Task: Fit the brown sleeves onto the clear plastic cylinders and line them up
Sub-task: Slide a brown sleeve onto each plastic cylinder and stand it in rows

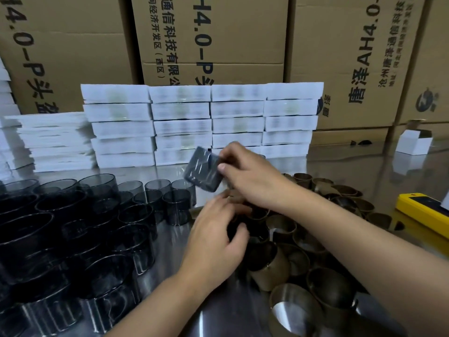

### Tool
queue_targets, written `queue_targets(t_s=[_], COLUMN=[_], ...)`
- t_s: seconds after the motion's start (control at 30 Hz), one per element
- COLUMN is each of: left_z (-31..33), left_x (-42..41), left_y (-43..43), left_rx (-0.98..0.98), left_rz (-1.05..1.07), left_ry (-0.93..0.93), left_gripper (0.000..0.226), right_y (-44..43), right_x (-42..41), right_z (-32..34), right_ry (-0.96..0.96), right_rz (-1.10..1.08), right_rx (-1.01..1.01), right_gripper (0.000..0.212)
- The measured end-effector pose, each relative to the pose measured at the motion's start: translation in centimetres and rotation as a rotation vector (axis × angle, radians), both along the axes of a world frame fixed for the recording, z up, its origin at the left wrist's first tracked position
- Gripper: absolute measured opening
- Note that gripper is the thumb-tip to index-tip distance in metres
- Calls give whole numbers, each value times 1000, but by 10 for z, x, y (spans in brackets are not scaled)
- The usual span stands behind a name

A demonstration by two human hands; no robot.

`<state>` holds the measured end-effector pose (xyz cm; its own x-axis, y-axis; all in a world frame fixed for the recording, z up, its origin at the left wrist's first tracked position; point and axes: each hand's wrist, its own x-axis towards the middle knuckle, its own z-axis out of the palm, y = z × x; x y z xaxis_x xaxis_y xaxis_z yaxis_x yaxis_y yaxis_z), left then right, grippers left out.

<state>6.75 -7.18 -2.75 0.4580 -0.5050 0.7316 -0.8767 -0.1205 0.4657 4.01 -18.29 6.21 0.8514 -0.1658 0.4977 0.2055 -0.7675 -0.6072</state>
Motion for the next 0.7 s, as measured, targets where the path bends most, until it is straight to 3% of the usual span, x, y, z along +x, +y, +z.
queue_targets(t_s=[0.1, 0.17, 0.27, 0.4, 0.5, 0.7], left_z=[-2, -4, -2, -1, 0, 5], left_x=[4, 6, 6, 2, -2, -7], left_y=[1, 1, 2, 2, 2, 5], left_rx=[-92, -126, -161, -140, -104, -199], left_rz=[69, 93, 62, -23, -65, -213], left_ry=[175, 295, 398, 395, 377, 385], left_gripper=[10, 23, 35, 72, 86, 80], right_y=[-21, -33, -47, -53, -50, -34], right_x=[-18, -30, -40, -47, -54, -63], right_z=[1, -2, -13, -27, -30, -38], right_ry=[-91, -133, -127, -62, -14, 29], right_rz=[60, 127, 159, 218, 334, 402], right_rx=[408, 650, 817, 897, 895, 798], right_gripper=[21, 21, 19, 20, 16, 9])
